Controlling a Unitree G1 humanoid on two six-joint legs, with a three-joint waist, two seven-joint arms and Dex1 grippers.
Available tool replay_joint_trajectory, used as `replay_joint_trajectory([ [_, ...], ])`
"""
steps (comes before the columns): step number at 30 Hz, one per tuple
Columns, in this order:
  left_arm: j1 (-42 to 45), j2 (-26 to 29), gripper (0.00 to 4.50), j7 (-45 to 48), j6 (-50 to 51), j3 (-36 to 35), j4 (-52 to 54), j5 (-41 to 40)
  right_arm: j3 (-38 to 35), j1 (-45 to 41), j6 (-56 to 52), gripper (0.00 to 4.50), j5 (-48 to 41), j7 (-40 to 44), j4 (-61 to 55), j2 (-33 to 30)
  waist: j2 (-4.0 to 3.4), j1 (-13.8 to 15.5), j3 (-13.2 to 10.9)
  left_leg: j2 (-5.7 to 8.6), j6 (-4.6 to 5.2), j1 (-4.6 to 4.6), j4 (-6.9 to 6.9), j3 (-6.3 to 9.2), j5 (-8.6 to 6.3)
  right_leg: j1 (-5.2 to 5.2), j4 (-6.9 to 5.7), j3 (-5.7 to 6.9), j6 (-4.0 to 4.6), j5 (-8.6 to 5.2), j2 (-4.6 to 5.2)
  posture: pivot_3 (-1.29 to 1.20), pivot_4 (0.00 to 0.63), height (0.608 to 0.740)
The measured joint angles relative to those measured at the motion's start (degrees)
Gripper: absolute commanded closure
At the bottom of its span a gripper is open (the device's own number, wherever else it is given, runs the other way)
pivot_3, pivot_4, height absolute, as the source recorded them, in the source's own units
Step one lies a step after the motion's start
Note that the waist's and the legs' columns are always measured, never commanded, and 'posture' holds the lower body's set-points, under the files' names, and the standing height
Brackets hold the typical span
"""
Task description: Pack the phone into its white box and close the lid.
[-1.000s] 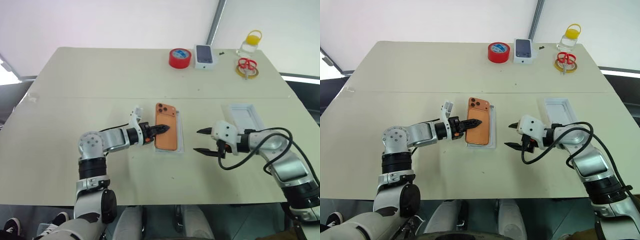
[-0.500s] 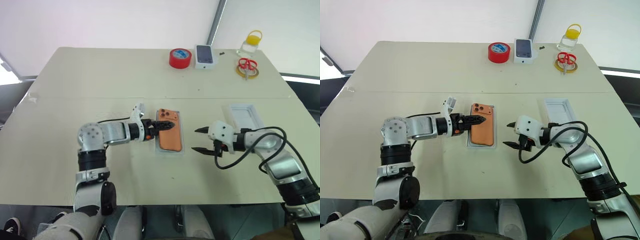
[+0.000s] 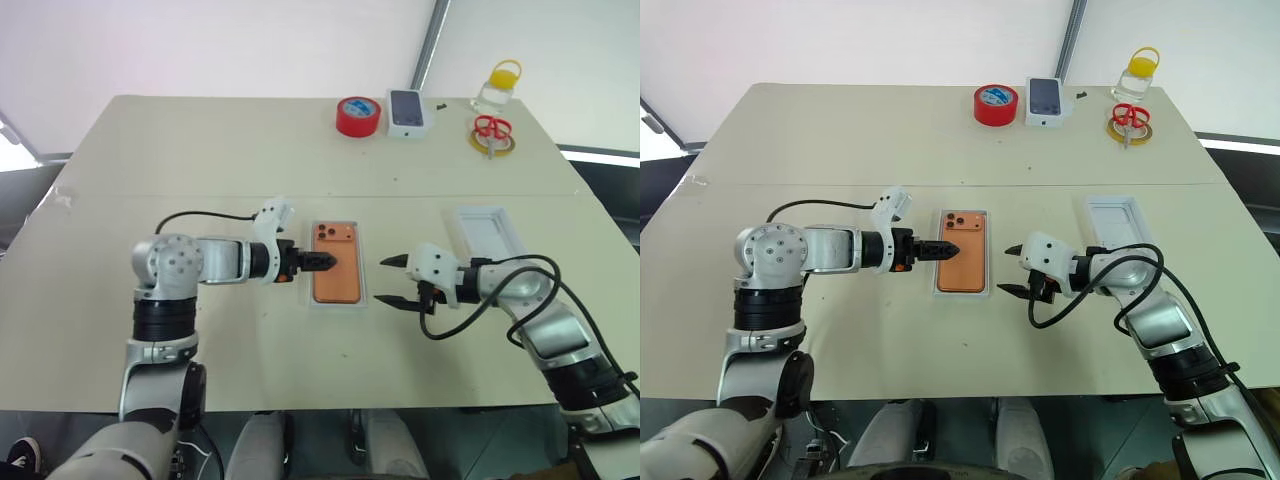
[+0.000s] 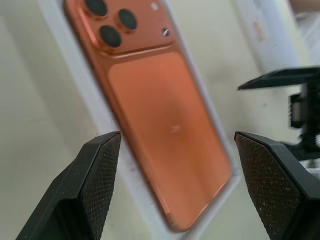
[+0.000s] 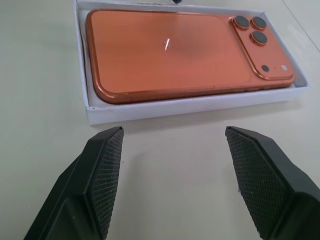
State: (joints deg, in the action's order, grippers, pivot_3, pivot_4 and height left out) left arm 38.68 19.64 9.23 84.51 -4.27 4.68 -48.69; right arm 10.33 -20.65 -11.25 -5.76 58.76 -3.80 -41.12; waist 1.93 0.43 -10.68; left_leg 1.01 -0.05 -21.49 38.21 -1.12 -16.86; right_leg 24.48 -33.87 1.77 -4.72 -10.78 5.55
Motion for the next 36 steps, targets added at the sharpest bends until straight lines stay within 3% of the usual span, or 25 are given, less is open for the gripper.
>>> replay_joint_trajectory([
  [2, -1.8, 3.7, 1.58, 2.1, -5.4, 3.6, 0.7, 4.2, 0.0, -0.4, 0.0, 1.98, 0.0, -0.2, 1.0, 0.1, 0.00, 0.1, 0.0, 0.00, 0.00, -0.01, 0.00, 0.00, 0.00, 0.02, 0.00, 0.00, 0.05, -0.03, 0.00, 0.00, 0.150, 0.739],
  [7, -5.0, 11.5, 4.16, 9.0, -30.5, 11.8, 0.2, 20.3, 0.4, -1.9, 1.9, 4.50, 2.0, -1.6, 4.3, 1.2, -0.04, 0.3, 0.0, -0.02, 0.01, -0.05, 0.00, -0.04, -0.01, 0.04, 0.11, -0.02, 0.15, -0.03, 0.03, 0.00, 0.150, 0.739],
  [8, -5.5, 11.6, 4.49, 10.8, -34.5, 12.3, -0.3, 22.2, 0.7, -2.6, 2.8, 4.50, 2.9, -2.2, 5.1, 1.7, -0.04, 0.4, 0.0, -0.02, 0.02, -0.08, 0.00, -0.04, -0.01, 0.03, 0.14, -0.02, 0.15, -0.03, 0.05, 0.00, 0.150, 0.739],
  [14, -11.3, 13.7, 4.49, 23.1, -57.5, 22.7, -5.2, 34.8, 2.8, -4.6, 8.6, 4.50, 8.1, -5.0, 9.8, 2.2, -0.07, 0.3, 0.0, -0.04, 0.22, -0.34, -0.02, -0.14, -0.12, 0.17, 0.44, -0.01, 0.15, 0.00, 0.06, 0.00, 0.150, 0.739],
  [18, -11.3, 15.2, 4.49, 27.7, -68.7, 24.1, -9.1, 40.8, 3.1, -5.2, 10.0, 4.50, 9.5, -5.6, 11.1, 2.9, -0.18, 0.3, 0.0, -0.05, 0.23, -0.57, 0.00, -0.13, -0.12, 0.38, 0.43, 0.02, 0.17, 0.03, 0.06, 0.00, 0.150, 0.739],
  [23, -10.0, 10.8, 4.49, 32.3, -70.3, 23.2, -12.8, 41.0, 4.1, -5.2, 11.8, 4.50, 11.2, -5.6, 12.1, 2.9, -0.23, 0.5, 0.1, 0.00, 0.36, -0.57, 0.16, -0.09, -0.16, 0.21, 0.43, 0.08, 0.11, 0.06, 0.06, 0.00, 0.150, 0.739],
  [27, -6.4, 3.5, 4.49, 35.3, -69.6, 25.3, -16.5, 42.3, 4.1, -5.1, 12.2, 4.50, 11.3, -5.5, 12.1, 2.6, -0.30, 0.8, 0.1, 0.03, 0.70, -0.74, 0.75, 0.00, -0.33, 0.07, 0.32, 0.19, -0.02, 0.12, 0.05, 0.00, 0.150, 0.739],
  [36, 3.3, -8.1, 4.49, 40.7, -69.8, 28.5, -28.1, 46.7, -1.6, -0.6, 12.9, 4.50, 11.1, -3.6, 12.4, -6.0, -0.33, 1.9, 0.0, 0.14, 0.97, -0.90, 1.09, -0.08, -0.48, 0.02, 0.52, 0.08, -0.15, 0.24, 0.14, 0.00, 0.150, 0.739],
])
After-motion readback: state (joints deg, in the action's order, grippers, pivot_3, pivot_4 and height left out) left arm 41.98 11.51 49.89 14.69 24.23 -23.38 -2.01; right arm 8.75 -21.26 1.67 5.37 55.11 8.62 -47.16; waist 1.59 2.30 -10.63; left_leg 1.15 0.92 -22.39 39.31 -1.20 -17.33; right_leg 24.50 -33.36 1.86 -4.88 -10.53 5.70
